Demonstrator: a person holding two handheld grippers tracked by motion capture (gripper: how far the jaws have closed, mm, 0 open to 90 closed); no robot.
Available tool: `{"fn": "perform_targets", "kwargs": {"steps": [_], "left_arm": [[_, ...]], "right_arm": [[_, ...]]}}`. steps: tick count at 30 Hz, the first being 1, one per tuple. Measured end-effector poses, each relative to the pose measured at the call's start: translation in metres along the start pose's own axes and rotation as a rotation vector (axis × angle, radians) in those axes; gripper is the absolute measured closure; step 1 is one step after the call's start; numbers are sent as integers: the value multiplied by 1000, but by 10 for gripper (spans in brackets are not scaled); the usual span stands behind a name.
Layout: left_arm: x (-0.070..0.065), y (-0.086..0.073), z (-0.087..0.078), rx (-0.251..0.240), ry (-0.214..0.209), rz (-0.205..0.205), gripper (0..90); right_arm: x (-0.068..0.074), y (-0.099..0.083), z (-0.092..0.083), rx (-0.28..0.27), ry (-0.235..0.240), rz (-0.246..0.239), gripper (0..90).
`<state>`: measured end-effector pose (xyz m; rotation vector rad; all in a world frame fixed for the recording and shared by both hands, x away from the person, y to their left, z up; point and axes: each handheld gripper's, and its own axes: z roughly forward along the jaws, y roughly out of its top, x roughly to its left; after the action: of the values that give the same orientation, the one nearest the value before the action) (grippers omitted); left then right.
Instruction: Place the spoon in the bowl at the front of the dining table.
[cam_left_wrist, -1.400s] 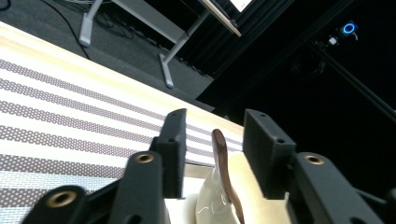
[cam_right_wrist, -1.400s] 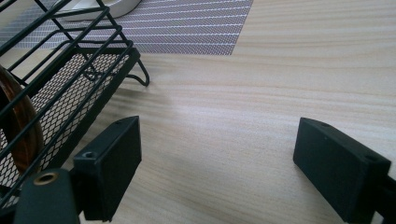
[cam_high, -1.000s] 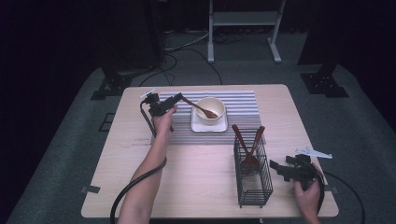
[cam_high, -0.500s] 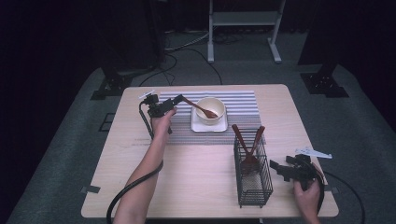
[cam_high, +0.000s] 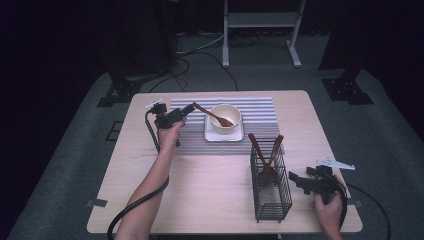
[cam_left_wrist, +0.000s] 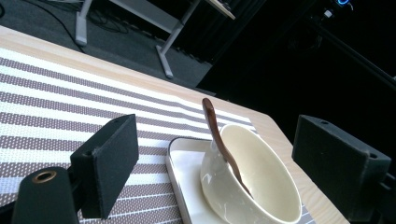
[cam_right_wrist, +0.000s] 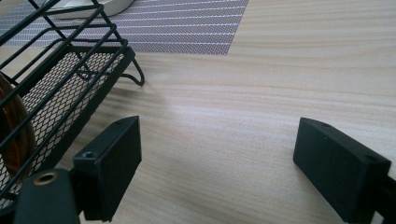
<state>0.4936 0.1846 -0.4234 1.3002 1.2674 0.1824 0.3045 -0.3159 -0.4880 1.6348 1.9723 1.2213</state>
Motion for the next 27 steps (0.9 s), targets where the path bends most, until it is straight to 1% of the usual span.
{"fn": "perform_targets", "kwargs": {"steps": [1,3,8,10,14,16,24,27], "left_arm": [[0,0,0,0,0,0,137],[1,-1,-2,9,7,3,105],[2,-1,-6,13,9,5,96],[2,-2,-8,20,11,14,80],[2,-3,-12,29,9,27,79],[3,-3,-13,37,7,24,80],[5,-2,-21,38,20,44,79],[6,-3,-23,43,14,45,80]], "right_arm": [[0,0,0,0,0,0,140],[0,0,0,0,-1,-1,140],[0,0,0,1,-1,-2,140],[0,0,0,1,-2,-3,140],[0,0,0,1,-3,-2,140],[0,0,0,1,-3,-3,140],[0,0,0,1,-2,-3,140],[0,0,0,1,-3,-3,140]]}}
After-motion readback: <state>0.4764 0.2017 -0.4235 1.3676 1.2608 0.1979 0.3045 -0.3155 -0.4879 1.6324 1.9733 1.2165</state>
